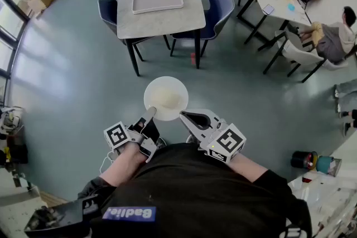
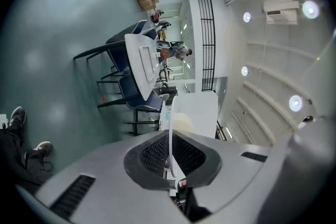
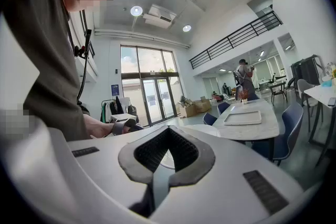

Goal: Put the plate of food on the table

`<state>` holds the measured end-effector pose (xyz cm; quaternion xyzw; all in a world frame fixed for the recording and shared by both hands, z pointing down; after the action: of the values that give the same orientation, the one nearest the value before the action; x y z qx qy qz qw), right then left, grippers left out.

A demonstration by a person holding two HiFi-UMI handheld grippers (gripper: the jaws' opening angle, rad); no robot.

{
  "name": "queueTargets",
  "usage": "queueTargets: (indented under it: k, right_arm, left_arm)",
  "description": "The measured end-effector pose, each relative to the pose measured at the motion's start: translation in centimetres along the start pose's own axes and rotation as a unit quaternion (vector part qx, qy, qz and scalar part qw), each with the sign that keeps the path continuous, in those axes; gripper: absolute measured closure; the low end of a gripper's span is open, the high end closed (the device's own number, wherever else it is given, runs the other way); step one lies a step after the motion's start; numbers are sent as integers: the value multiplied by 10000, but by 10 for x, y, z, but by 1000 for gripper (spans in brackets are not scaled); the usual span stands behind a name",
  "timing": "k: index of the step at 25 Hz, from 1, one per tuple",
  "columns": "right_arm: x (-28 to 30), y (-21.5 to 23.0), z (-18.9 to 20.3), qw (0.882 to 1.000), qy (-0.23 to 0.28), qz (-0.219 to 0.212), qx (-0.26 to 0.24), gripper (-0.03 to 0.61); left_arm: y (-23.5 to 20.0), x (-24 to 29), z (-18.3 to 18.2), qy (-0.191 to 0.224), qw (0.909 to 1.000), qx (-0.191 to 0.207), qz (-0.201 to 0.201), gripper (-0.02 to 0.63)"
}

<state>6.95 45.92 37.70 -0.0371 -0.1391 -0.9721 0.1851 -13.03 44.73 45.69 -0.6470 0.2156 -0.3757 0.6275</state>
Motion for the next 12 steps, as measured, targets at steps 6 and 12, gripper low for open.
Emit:
queueTargets:
  k: [6, 12]
  right_arm:
    - [-2, 0, 1, 9999, 16, -45, 94, 569]
    - [-4, -1, 2, 9998, 22, -96, 162, 568]
  left_arm:
    - [-1, -1, 3, 15, 10000, -20, -30, 601]
    - [0, -2, 7, 13, 10000, -23, -35, 601]
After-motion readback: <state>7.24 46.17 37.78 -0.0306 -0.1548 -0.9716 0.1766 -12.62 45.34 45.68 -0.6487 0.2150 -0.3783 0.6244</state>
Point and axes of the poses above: the fingertips, and each gripper's own axes: x forward along the fingers, y to its right, z out of its underside, the point moved 7 cm from there along -x, backward along the fingers, and after that the axes turned 6 degrees about -z, right-handed, at the moved point
